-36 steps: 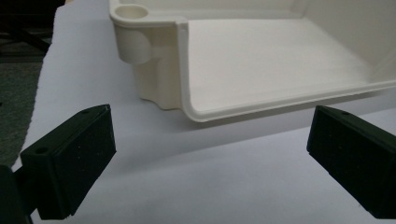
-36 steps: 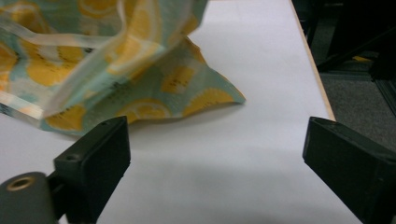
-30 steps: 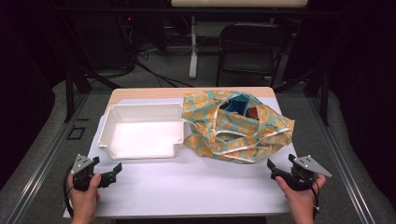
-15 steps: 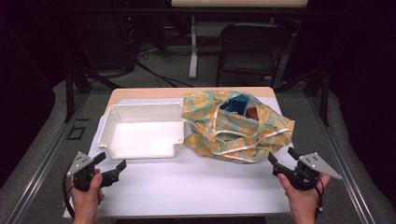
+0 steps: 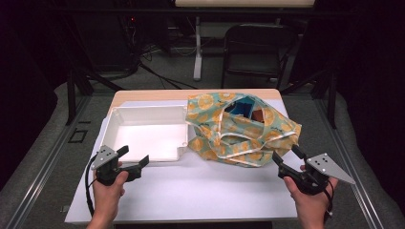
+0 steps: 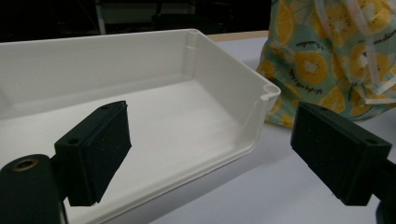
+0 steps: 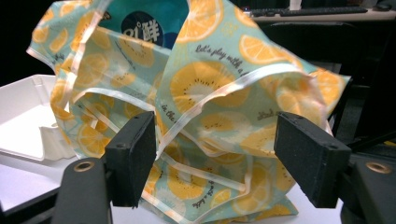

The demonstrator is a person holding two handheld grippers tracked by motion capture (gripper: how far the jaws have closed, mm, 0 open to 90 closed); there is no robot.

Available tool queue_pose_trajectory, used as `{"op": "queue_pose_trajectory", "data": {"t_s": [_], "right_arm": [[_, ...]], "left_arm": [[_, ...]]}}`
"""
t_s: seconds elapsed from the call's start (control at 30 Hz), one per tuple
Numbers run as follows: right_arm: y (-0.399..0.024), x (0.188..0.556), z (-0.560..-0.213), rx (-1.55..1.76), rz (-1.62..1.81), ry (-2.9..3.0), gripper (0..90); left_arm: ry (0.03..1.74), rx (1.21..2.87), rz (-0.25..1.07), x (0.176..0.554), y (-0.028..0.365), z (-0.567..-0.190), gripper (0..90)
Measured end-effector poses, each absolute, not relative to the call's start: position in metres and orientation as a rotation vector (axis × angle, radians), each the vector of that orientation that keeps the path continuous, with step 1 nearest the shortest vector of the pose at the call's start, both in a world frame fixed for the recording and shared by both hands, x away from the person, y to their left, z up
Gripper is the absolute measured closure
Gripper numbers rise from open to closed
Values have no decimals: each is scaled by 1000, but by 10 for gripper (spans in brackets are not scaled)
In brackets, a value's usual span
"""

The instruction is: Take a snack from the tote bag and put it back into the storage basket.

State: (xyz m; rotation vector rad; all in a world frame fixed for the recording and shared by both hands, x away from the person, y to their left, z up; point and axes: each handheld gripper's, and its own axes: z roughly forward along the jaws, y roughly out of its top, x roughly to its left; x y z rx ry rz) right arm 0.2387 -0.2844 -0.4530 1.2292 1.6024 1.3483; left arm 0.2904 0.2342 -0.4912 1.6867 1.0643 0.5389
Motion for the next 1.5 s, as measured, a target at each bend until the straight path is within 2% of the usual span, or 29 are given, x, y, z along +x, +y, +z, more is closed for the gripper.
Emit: {"op": "queue_pose_trajectory", "data": {"t_s": [0.23, 0.33, 0.4, 0.43, 0.77, 0.83, 0.97, 1.0, 1.17, 1.2, 1.5], "right_arm": [[-282, 241, -450, 1244, 1410, 1640, 269], [-267, 246, -448, 1216, 1421, 1675, 239], [-264, 248, -448, 1214, 1419, 1676, 217], [-258, 253, -446, 1233, 1425, 1678, 148], [-237, 274, -447, 1248, 1393, 1712, 155], [-234, 280, -447, 1267, 1366, 1697, 251], [-234, 287, -450, 1289, 1349, 1690, 550], [-234, 287, -450, 1289, 1349, 1690, 550], [-238, 291, -449, 1264, 1381, 1710, 864], [-240, 291, -448, 1248, 1401, 1716, 900], [-246, 282, -439, 1185, 1435, 1695, 900]], "left_arm": [[1018, 1705, 531, 300, 209, -486, 137], [991, 1717, 524, 305, 196, -482, 141], [983, 1717, 521, 306, 193, -481, 141], [971, 1719, 520, 308, 186, -478, 141], [914, 1736, 507, 316, 160, -467, 141], [900, 1738, 511, 318, 154, -464, 141], [893, 1730, 502, 321, 148, -463, 143], [893, 1730, 502, 321, 148, -463, 146], [882, 1741, 499, 323, 141, -463, 148], [880, 1745, 500, 325, 137, -462, 151], [823, 1768, 450, 330, 107, -463, 205]]}}
